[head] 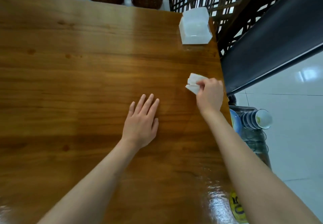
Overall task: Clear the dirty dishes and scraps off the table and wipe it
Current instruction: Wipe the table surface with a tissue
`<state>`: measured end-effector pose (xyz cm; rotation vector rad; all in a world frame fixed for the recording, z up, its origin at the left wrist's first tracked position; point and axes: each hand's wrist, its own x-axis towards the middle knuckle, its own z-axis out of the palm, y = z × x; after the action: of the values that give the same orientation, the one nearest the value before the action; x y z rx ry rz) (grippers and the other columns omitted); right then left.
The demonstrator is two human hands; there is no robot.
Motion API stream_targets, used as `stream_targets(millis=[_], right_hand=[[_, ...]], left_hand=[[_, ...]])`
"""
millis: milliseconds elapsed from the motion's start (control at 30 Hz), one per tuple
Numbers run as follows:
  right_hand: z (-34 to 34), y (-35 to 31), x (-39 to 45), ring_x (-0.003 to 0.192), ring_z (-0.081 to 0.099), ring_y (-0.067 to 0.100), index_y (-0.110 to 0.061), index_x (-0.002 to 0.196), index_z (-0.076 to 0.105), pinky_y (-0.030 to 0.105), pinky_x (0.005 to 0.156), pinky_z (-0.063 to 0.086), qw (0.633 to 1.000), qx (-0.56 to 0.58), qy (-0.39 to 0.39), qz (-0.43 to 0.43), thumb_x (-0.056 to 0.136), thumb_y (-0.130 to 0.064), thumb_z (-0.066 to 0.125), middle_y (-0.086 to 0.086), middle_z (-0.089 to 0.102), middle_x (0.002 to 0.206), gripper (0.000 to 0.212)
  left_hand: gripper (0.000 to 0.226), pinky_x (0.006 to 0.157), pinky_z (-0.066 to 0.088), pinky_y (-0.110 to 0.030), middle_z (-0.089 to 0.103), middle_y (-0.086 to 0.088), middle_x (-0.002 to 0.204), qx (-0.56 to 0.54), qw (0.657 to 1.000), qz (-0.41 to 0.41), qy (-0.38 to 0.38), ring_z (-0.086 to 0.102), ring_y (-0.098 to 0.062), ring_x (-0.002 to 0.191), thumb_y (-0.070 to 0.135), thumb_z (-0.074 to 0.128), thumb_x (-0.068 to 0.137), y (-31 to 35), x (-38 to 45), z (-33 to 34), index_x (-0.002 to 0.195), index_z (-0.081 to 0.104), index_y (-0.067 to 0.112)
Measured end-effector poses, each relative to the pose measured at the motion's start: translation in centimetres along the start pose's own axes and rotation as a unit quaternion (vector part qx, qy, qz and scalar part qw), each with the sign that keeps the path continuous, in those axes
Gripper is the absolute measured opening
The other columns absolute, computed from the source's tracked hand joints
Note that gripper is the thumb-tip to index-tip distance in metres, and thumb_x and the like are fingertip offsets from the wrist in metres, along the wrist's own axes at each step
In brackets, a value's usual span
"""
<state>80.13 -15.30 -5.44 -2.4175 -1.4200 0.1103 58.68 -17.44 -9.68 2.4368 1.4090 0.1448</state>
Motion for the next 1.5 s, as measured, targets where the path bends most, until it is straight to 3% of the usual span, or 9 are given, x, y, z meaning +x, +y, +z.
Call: stream_targets(millis=[233, 467, 567, 767, 933, 1133, 1367, 1500], right_hand=[[1.5, 2.3, 2.6, 0.104, 0.057, 0.026, -0.009, 0.107, 0.068, 0.034, 0.085, 0.049, 0.998, 0.032, -0.017, 0.060, 0.091, 0.001, 0.049, 0.011, 0.064, 0.111, 0.027], [2.0, 0.0, -3.6, 0.097, 0.057, 0.021, -0.004, 0.097, 0.070, 0.018, 0.079, 0.036, 0.993, 0.076, -0.068, -0.053, 0.087, 0.001, 0.053, 0.009, 0.066, 0.100, 0.021], [1.1, 1.2, -6.5, 0.094, 0.057, 0.021, -0.003, 0.092, 0.072, 0.017, 0.077, 0.035, 0.990, 0.069, -0.088, -0.088, 0.087, 0.001, 0.053, 0.009, 0.067, 0.095, 0.020], [0.3, 1.6, -4.4, 0.095, 0.056, 0.020, -0.008, 0.098, 0.070, 0.021, 0.072, 0.037, 0.996, 0.053, -0.062, -0.030, 0.090, -0.005, 0.051, 0.008, 0.067, 0.099, 0.020], [0.8, 0.5, -3.8, 0.102, 0.057, 0.022, -0.005, 0.111, 0.065, 0.022, 0.077, 0.042, 0.996, 0.073, -0.037, 0.025, 0.093, -0.007, 0.049, 0.013, 0.063, 0.111, 0.024], [1.0, -0.1, -4.8, 0.110, 0.046, 0.021, -0.013, 0.105, 0.066, 0.020, 0.072, 0.036, 0.996, 0.050, -0.048, 0.056, 0.091, -0.030, 0.057, 0.009, 0.057, 0.115, 0.024], [0.8, -1.4, -4.8, 0.103, 0.056, 0.018, -0.007, 0.106, 0.068, 0.019, 0.070, 0.043, 0.997, 0.042, -0.039, 0.050, 0.091, -0.019, 0.057, 0.008, 0.064, 0.111, 0.021], [0.4, -1.5, -6.6, 0.100, 0.059, 0.017, -0.007, 0.104, 0.065, 0.021, 0.078, 0.048, 0.994, 0.085, -0.066, 0.011, 0.092, -0.011, 0.055, 0.008, 0.066, 0.107, 0.016]], left_hand=[[0.053, 0.113, 0.010, -0.042, 0.031, -0.003, 0.152, -0.007, 1.000, 0.002, 0.029, 0.018, -0.025, 0.143, 0.038, 0.032, 0.094, -0.1, 0.0, 0.8, 0.145, 0.032, 0.021], [0.053, 0.112, 0.008, -0.041, 0.030, -0.003, 0.153, 0.008, 1.000, -0.006, 0.029, 0.018, -0.025, 0.143, 0.038, 0.034, 0.094, -0.3, 0.0, 0.8, 0.145, 0.031, 0.022], [0.054, 0.113, 0.007, -0.041, 0.028, -0.003, 0.153, 0.008, 1.000, -0.007, 0.027, 0.017, -0.025, 0.144, 0.038, 0.033, 0.094, -0.1, -0.1, 0.6, 0.146, 0.030, 0.022], [0.055, 0.114, 0.005, -0.040, 0.027, -0.003, 0.154, -0.005, 1.000, -0.004, 0.027, 0.014, -0.024, 0.144, 0.037, 0.032, 0.094, 0.0, -0.2, 0.3, 0.146, 0.030, 0.021], [0.053, 0.114, 0.006, -0.042, 0.026, -0.002, 0.154, -0.002, 0.999, -0.007, 0.031, 0.014, -0.024, 0.144, 0.035, 0.037, 0.095, -0.1, 0.0, 0.6, 0.146, 0.030, 0.022], [0.054, 0.114, 0.008, -0.042, 0.028, -0.004, 0.154, 0.000, 0.999, -0.004, 0.037, 0.016, -0.025, 0.144, 0.036, 0.035, 0.094, -0.1, -0.1, 0.7, 0.146, 0.031, 0.021], [0.054, 0.114, 0.008, -0.043, 0.028, -0.004, 0.153, 0.007, 0.999, -0.001, 0.043, 0.017, -0.026, 0.144, 0.036, 0.035, 0.094, -0.1, 0.1, 0.9, 0.145, 0.031, 0.021], [0.053, 0.114, 0.009, -0.044, 0.028, -0.004, 0.154, -0.001, 0.999, 0.000, 0.041, 0.016, -0.026, 0.144, 0.035, 0.035, 0.094, -0.1, 0.1, 0.8, 0.145, 0.031, 0.021]])
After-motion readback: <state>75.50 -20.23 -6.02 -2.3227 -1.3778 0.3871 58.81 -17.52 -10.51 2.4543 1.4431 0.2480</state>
